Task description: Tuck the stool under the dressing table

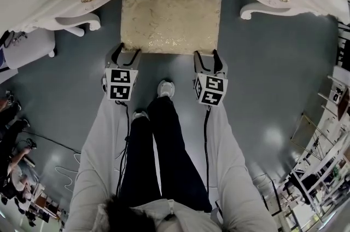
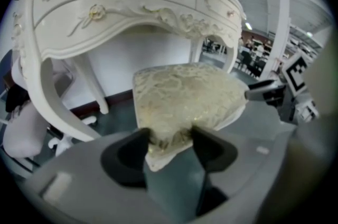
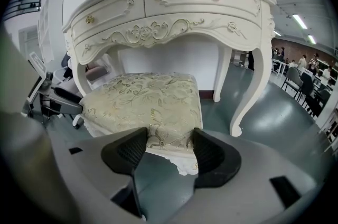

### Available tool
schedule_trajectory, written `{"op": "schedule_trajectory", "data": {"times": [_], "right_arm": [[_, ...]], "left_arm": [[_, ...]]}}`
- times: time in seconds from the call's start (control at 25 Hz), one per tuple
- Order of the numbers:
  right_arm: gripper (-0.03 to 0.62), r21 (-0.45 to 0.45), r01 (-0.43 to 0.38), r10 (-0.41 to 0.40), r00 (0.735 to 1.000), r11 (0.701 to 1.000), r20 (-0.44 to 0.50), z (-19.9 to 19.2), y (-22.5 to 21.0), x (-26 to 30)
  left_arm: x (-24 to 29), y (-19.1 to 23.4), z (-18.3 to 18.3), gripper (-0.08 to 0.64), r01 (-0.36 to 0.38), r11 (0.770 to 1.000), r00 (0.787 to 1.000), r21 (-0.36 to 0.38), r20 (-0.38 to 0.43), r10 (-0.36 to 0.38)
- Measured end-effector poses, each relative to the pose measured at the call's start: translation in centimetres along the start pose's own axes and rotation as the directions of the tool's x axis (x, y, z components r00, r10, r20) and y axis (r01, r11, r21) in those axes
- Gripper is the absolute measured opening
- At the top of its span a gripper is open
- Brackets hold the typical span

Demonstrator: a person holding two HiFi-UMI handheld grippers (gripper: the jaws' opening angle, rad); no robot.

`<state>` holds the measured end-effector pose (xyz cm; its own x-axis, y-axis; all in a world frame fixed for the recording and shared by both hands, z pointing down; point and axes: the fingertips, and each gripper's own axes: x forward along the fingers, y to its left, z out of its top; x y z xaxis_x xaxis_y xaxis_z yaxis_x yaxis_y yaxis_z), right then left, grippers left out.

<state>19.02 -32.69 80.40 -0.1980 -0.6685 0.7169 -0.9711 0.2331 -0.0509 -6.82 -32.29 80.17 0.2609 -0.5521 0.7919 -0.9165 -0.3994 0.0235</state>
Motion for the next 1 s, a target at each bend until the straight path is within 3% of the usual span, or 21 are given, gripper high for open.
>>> {"op": "schedule_trajectory", "data": {"times": [0.68,1.0], "right_arm": [[0.275,-0.066,-0.047,0.048,0.999,0.997,0.015,5.3,-1.7,4.6],[0.272,-0.073,-0.060,0.062,0.998,0.996,0.021,8.4,-2.0,7.4]], "left_arm": [[2.6,1.8,3.9,0.271,-0.048,0.997,0.998,-0.063,0.025,0.049],[4.6,4.1,6.9,0.265,-0.086,0.995,0.996,-0.053,0.030,0.088]]}}
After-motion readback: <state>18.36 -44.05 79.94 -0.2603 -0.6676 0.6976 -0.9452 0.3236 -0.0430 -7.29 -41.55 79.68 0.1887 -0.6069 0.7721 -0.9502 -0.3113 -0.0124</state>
